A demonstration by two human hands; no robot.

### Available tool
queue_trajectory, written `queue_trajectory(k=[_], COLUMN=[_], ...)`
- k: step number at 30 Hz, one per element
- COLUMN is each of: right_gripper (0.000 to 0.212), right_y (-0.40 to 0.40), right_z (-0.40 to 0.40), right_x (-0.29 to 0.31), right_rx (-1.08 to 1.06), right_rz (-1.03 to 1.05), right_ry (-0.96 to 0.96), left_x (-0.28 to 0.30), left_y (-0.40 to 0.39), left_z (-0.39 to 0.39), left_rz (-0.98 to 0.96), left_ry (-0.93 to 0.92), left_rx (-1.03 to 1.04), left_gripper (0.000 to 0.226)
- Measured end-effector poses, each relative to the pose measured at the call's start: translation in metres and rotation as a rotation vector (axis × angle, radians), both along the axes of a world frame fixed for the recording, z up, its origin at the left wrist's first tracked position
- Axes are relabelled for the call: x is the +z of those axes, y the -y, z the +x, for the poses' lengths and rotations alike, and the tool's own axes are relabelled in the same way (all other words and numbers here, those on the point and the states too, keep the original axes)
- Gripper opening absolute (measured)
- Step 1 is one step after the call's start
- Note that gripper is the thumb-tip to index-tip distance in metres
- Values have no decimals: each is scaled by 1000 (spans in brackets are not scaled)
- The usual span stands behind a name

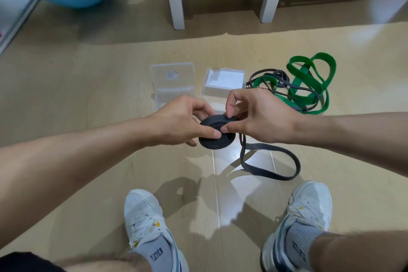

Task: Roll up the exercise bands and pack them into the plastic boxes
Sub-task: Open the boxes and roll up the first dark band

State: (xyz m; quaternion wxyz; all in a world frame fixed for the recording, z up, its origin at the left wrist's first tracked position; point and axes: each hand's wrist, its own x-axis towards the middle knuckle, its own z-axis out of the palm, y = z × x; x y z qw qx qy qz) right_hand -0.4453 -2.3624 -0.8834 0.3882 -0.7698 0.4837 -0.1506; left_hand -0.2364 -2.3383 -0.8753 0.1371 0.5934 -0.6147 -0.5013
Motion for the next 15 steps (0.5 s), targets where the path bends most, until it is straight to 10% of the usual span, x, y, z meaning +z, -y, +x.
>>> queue_trajectory(k=[15], right_gripper=[47], right_y=[5], right_z=[1], right_x=[-3], right_rx=[19], right_rz=[53], right_ry=[38], left_x=[-4], left_y=[-1], left_z=[3], left_rz=[31], left_ry=[-106], left_rx=[73], left_gripper=[21])
